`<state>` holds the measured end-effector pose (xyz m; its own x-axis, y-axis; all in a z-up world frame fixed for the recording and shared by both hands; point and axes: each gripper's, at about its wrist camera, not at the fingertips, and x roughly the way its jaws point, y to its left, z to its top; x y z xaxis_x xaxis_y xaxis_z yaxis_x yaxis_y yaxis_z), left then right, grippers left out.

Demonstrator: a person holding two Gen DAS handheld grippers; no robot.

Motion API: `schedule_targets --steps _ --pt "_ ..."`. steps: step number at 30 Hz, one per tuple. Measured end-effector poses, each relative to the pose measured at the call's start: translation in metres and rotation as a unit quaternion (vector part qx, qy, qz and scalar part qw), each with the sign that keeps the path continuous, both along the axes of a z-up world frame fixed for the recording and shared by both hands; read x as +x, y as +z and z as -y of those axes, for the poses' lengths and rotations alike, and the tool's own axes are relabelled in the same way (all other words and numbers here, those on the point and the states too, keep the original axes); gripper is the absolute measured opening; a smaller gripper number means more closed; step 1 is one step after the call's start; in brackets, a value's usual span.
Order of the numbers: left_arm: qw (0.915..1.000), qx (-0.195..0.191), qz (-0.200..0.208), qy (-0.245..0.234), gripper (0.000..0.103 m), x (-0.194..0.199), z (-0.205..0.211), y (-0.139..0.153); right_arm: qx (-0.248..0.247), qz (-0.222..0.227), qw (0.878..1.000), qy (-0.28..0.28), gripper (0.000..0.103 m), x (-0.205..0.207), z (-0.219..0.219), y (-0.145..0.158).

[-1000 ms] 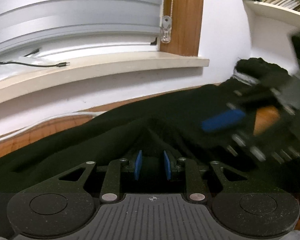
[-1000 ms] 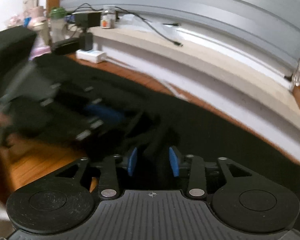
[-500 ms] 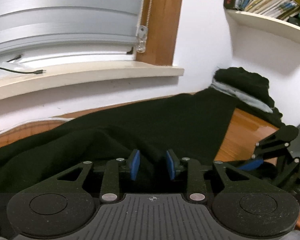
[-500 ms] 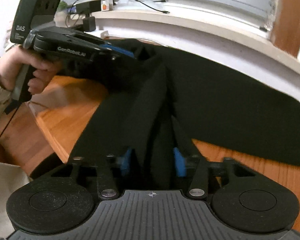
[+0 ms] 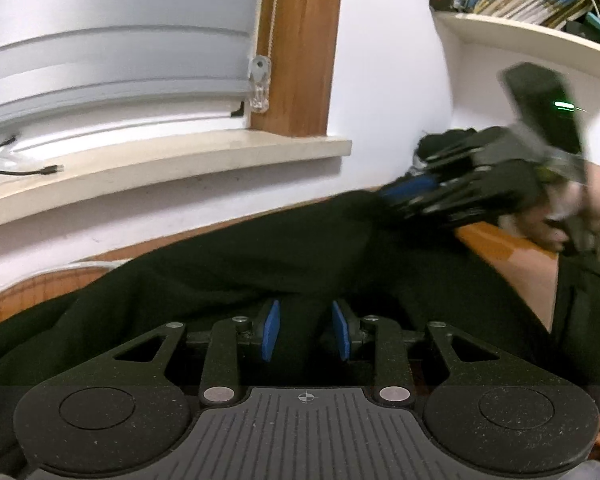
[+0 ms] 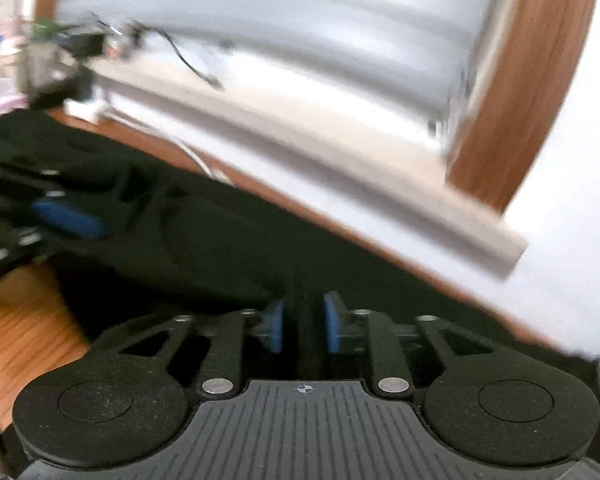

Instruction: Fold clothes

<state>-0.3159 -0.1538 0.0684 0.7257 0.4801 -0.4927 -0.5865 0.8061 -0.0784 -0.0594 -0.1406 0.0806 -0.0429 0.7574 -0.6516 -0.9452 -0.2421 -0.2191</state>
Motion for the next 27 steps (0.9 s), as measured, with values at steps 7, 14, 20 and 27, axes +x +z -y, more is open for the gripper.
schedule_targets --steps 7,14,20,27 --pt "0.9996 -0.013 -0.024 -0.001 0.032 0.011 -0.017 -0.019 0.030 -0.012 0.999 -0.008 0.041 -0.022 0.030 -0.012" --pt "0.9994 -0.015 -0.025 0.018 0.032 0.011 -0.025 -0.025 -0.008 -0.093 0.996 0.008 0.051 -0.044 0.050 -0.027" --pt "0.9994 -0.016 -0.020 0.023 0.032 0.010 -0.024 -0.022 -0.021 -0.125 0.992 -0.007 0.055 -0.052 0.047 -0.040" --pt "0.9994 -0.014 -0.017 0.025 0.032 0.012 -0.025 -0.023 -0.032 -0.125 0.992 0.006 0.060 -0.061 0.055 -0.046"
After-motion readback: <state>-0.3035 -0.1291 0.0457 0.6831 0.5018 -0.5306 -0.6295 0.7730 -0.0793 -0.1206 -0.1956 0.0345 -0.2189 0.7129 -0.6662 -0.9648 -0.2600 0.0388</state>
